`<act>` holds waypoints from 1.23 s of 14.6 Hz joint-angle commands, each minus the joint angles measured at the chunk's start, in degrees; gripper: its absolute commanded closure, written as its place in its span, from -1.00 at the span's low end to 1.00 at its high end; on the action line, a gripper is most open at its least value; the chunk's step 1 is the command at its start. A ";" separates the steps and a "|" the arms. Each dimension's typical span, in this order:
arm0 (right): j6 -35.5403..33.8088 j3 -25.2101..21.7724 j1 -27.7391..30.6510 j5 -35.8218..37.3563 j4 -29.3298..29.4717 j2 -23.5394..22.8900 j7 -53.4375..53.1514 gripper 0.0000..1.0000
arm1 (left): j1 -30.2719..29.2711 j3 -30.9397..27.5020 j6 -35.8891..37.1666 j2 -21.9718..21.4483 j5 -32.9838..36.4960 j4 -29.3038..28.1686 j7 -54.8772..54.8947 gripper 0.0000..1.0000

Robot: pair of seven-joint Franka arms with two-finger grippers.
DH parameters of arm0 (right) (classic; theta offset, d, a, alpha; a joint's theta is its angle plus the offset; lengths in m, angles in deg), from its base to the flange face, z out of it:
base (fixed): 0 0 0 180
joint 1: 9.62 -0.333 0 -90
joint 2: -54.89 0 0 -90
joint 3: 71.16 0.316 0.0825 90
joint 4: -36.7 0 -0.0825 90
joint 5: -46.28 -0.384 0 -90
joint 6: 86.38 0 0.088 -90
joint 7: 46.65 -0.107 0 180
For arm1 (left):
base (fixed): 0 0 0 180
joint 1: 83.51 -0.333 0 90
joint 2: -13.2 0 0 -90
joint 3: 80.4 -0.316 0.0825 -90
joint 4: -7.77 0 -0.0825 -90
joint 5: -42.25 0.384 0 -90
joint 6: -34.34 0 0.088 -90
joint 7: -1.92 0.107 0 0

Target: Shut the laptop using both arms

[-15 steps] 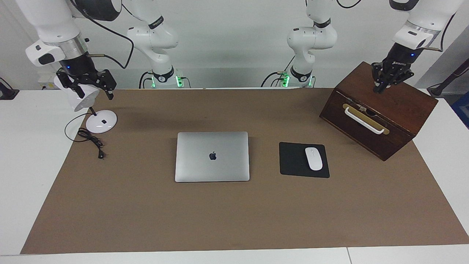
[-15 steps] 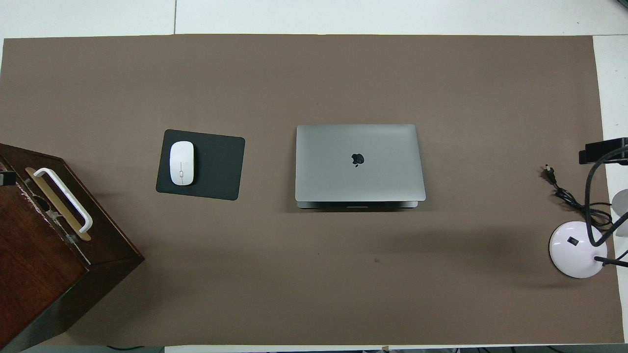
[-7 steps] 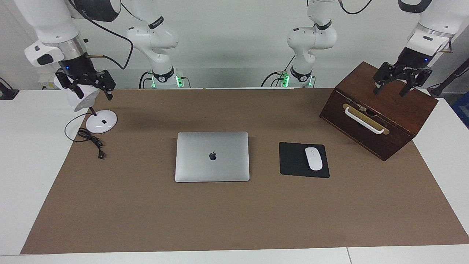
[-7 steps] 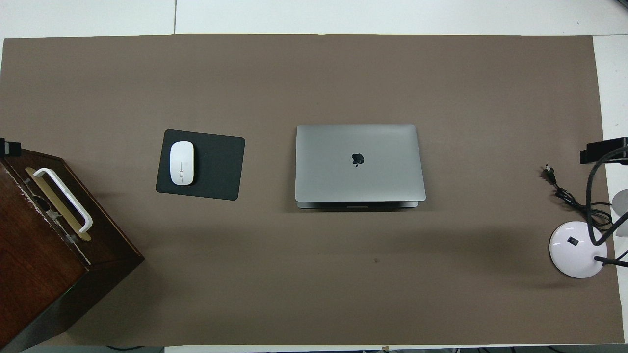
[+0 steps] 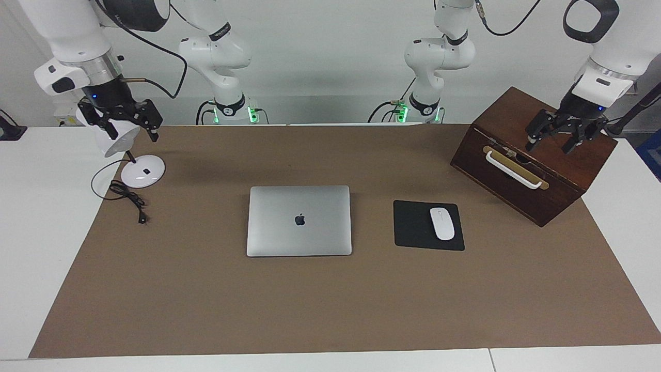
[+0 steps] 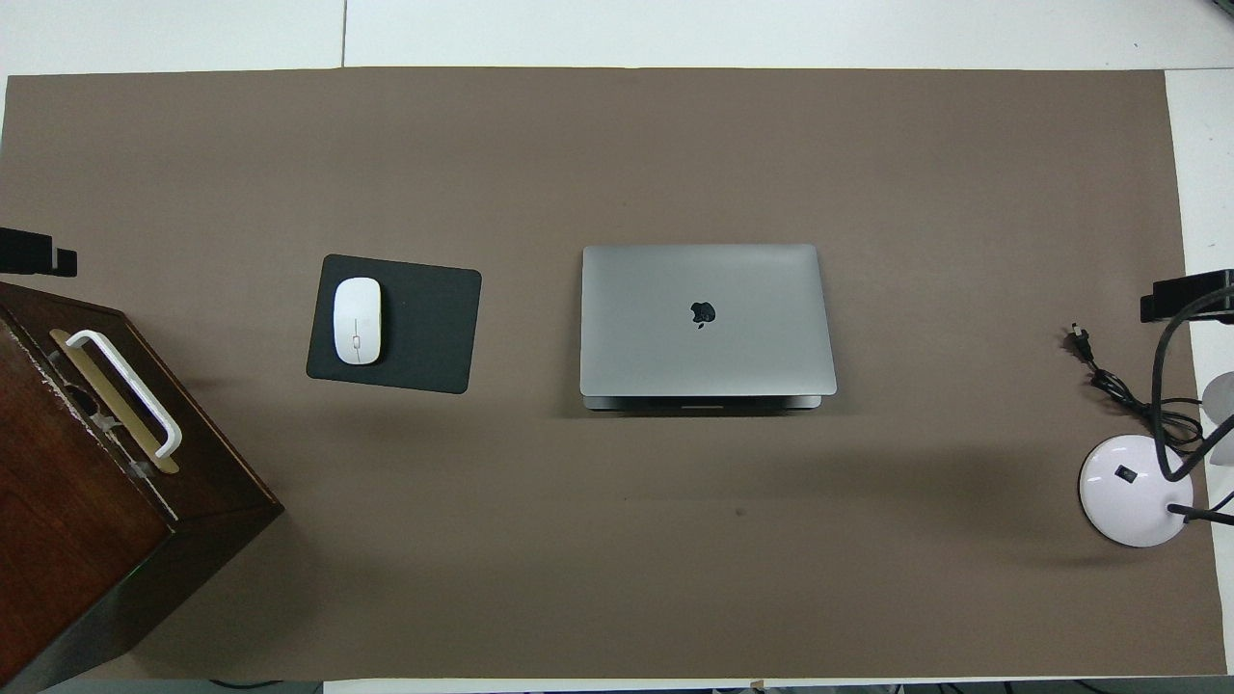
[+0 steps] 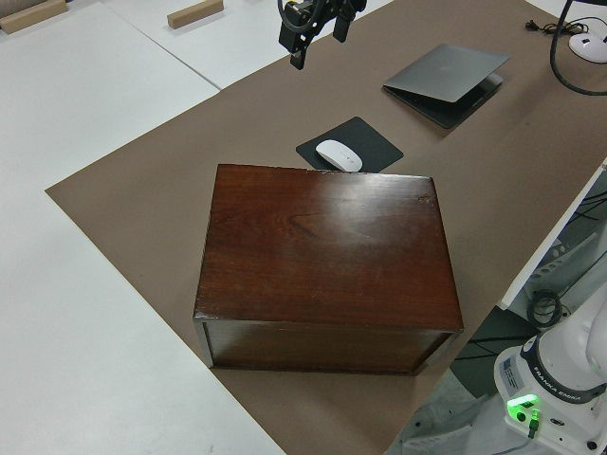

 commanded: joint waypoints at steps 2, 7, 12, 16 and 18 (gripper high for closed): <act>-0.35 0.43 0.92 0.03 -0.76 0.65 0.74 -1.00 | 0.15 0.14 4.44 0.76 0.80 2.14 -6.74 -1.00; 0.62 0.25 1.80 0.11 -0.58 0.65 1.00 -1.00 | 0.94 0.58 5.06 0.58 3.06 2.06 -7.65 -1.00; 0.62 0.25 2.24 0.11 -0.76 0.65 1.00 -1.00 | 2.43 0.76 4.53 0.32 4.05 1.88 -9.49 -1.00; 0.44 0.25 1.89 0.11 -1.55 0.92 0.74 -1.00 | 2.70 0.76 4.09 -0.12 3.87 1.70 -9.14 -1.00; 0.44 0.25 1.63 0.11 -2.17 1.09 0.65 -1.00 | 2.70 0.76 4.09 -0.65 3.96 1.62 -8.97 -1.00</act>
